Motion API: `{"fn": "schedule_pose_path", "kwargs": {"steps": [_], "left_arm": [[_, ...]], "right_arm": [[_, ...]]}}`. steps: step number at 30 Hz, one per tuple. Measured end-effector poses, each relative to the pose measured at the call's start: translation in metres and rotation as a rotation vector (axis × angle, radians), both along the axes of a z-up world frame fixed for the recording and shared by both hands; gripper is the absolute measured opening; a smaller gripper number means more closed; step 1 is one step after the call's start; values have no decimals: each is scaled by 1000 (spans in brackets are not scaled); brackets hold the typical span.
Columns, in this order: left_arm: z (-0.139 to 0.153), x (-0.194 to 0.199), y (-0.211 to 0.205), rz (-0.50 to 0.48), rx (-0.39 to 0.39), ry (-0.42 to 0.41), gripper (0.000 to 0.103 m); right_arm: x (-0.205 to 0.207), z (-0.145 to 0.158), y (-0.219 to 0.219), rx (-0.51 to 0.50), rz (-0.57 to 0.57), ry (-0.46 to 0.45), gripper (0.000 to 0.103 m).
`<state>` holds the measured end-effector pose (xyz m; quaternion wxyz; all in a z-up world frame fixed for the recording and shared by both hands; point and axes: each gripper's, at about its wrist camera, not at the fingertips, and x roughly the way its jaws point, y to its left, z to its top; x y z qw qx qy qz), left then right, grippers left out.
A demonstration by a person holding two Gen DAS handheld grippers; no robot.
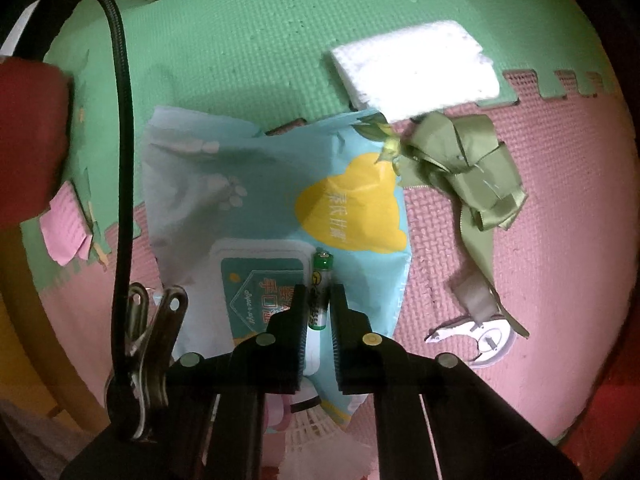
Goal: Collect trash
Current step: 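Carry the tray and battery in both tools over the red bucket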
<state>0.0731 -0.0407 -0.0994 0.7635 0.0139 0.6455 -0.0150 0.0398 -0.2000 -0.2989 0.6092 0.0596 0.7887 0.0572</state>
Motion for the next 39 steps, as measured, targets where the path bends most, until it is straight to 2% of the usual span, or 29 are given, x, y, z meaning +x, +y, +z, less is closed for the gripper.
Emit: {"fn": "schedule_pose_path", "kwargs": {"steps": [4, 12, 17, 21, 25, 31, 39], "left_arm": [[0, 1, 0, -4, 6, -10, 76], [9, 0, -2, -17, 11, -33, 76], [20, -4, 4, -9, -9, -47, 76], [35, -8, 12, 2, -26, -72, 76], [52, -14, 19, -1, -29, -108, 76], [70, -23, 32, 20, -38, -124, 76], [112, -34, 51, 65, -69, -204, 76]], "right_arm": [[2, 7, -10, 3, -10, -7, 11], [10, 49, -19, 19, -17, -97, 11], [13, 92, -22, 89, -75, -154, 11], [15, 137, -14, 65, 5, -239, 11], [12, 178, -14, 97, -15, -297, 11], [3, 228, 18, 129, 6, -393, 11], [-4, 293, 50, 183, 49, -527, 11]]}}
